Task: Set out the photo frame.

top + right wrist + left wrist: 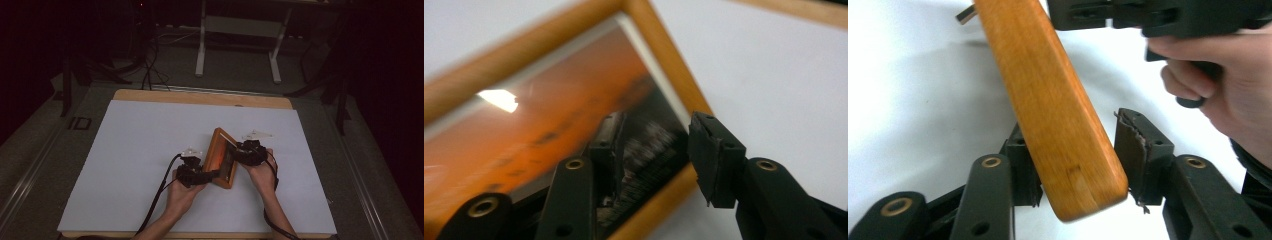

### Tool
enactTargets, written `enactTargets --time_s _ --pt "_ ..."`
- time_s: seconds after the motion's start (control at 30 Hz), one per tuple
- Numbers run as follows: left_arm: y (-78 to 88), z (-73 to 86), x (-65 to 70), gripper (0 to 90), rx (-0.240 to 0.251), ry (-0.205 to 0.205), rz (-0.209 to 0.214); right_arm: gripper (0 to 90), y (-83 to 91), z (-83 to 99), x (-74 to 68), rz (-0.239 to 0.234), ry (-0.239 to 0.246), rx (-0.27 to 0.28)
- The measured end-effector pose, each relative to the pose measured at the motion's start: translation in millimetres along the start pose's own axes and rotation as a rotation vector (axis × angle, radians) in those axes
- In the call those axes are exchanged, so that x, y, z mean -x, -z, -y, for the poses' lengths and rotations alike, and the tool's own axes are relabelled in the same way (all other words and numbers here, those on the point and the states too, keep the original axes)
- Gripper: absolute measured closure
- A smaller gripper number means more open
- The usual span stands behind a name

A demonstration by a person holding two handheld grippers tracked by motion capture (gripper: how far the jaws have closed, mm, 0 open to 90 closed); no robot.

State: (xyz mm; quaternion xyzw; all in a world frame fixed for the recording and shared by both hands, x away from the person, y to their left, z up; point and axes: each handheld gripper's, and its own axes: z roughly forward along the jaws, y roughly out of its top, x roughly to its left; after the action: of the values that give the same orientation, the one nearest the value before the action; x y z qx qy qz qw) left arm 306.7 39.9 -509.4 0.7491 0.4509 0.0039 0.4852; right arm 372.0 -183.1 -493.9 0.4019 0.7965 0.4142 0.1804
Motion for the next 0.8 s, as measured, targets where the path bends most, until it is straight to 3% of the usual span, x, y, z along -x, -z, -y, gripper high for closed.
enactTargets --time_s 0.23,0.47,0.6,0.73,0.8 --pt "-8.4 -5.4 16.9 64.5 0.036 -0.045 -0.02 55.7 37.6 -0.7 -6.6 -0.001 0.042 0.09" --pt "-16.0 -9.2 38.9 68.2 0.04 -0.147 -0.047 55.6 68.8 -3.5 -1.9 0.021 0.044 0.151" --pt "-18.1 -6.0 49.5 68.6 0.053 -0.212 -0.072 62.4 76.7 -5.1 -1.7 0.006 0.051 0.161" --pt "-19.9 -1.2 47.8 66.5 0.07 -0.221 -0.041 64.1 77.1 -4.2 -3.0 0.003 0.069 0.149" --pt "-24.5 3.4 46.3 63.6 0.051 -0.226 -0.041 64.3 77.1 -4.0 -3.0 0.0 0.072 0.146"
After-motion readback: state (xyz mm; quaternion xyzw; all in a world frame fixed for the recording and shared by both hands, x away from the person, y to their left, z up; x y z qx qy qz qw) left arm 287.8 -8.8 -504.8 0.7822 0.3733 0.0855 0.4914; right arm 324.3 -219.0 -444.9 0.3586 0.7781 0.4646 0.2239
